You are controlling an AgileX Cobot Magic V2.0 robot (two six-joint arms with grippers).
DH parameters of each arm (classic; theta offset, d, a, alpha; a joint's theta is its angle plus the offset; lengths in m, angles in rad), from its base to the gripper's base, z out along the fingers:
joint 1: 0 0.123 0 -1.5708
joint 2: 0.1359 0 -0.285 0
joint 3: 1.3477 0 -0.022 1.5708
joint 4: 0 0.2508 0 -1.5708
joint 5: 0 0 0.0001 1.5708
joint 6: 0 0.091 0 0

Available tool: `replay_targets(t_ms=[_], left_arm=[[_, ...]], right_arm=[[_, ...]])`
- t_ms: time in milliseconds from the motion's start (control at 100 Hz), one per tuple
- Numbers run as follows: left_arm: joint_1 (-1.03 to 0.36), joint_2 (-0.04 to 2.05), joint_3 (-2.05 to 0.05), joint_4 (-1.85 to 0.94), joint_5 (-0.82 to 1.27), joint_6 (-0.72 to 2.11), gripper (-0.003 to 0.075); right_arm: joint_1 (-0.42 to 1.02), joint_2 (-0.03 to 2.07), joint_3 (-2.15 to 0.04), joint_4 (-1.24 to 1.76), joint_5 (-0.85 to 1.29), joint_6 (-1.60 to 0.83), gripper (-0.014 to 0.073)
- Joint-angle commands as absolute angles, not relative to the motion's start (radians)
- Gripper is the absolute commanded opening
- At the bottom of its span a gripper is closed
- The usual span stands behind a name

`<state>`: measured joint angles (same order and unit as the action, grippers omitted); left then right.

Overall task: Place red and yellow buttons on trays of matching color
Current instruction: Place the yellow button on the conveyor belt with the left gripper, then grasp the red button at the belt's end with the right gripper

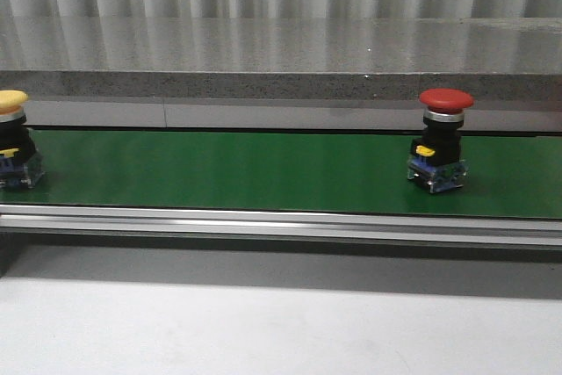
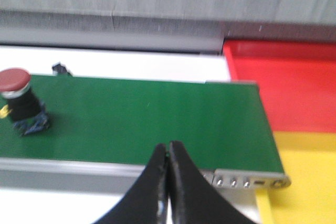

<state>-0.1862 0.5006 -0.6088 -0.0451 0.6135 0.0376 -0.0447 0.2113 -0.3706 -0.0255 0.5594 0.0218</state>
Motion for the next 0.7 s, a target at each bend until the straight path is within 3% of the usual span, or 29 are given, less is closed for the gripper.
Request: replay_targets(t_ms=[0, 130, 200, 270, 420, 490, 690], left_arm=[[-0.195, 0.466, -0.63, -0.059, 0.562, 0.04, -0.002], [-0.195, 0.432, -0.63, -0.056, 0.554, 0.04, -0.002], [-0.195, 0.432, -0.63, -0.056, 0.552, 0.04, -0.002], [-0.195, 0.432, -0.63, -0.056, 0.552, 0.04, -0.002], [-0.195, 0.432, -0.63, -0.056, 0.552, 0.04, -0.002], [-0.195, 0.432, -0.63, -0.056, 0.552, 0.04, -0.002], [-0.195, 0.432, -0.63, -0.056, 0.552, 0.04, -0.002]], right_arm=[[-0.02, 0.311, -0.471, 0.007, 0.585, 0.018, -0.0065], [0.035, 0.466, -0.556, 0.038, 0.65, 0.007, -0.0054], [0.062, 0.559, -0.607, 0.054, 0.695, 0.007, 0.0003], [0.081, 0.653, -0.66, 0.081, 0.73, 0.007, 0.0134], [0.096, 0.837, -0.764, 0.121, 0.767, 0.0, 0.0517], [0.097, 0.917, -0.807, 0.122, 0.78, 0.0, 0.0617], [0.097, 1.108, -0.919, 0.125, 0.837, -0.008, 0.0637]])
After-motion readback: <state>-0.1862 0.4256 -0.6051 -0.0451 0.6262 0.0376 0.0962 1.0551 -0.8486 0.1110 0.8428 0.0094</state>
